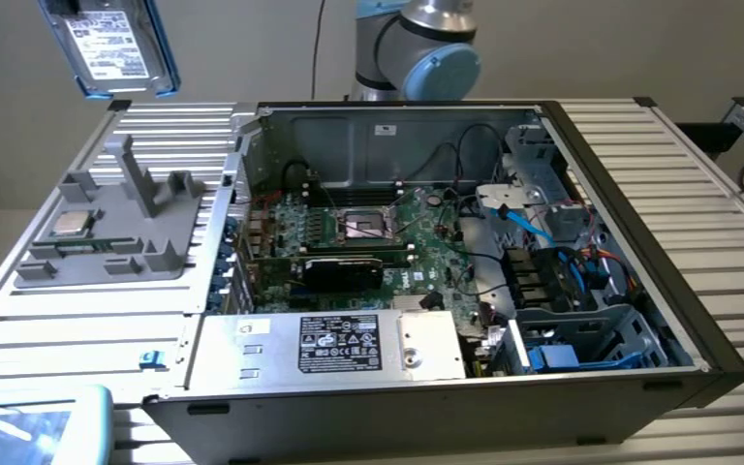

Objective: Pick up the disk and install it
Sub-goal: 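Pick up the disk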

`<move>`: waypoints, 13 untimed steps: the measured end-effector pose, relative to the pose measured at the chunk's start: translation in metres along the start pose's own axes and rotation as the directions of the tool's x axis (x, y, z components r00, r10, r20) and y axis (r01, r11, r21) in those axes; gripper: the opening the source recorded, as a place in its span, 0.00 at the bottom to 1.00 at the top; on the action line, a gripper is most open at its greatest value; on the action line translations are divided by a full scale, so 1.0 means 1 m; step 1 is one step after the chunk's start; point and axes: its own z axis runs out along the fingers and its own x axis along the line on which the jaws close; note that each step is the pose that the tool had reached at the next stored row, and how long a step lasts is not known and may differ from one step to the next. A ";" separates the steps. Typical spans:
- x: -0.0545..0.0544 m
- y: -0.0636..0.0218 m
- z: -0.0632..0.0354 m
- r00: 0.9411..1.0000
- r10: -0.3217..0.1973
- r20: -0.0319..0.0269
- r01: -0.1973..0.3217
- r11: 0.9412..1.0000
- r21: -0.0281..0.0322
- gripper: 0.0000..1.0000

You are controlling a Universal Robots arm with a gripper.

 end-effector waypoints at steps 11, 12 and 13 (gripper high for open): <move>0.009 -0.0495 -0.0017 1.000 0.000 0.000 0.000 1.000 0.000 0.37; 0.010 -0.0535 -0.0021 1.000 0.000 0.000 0.000 1.000 0.000 0.37; 0.012 -0.0570 -0.0025 1.000 0.000 0.000 0.000 1.000 0.000 0.37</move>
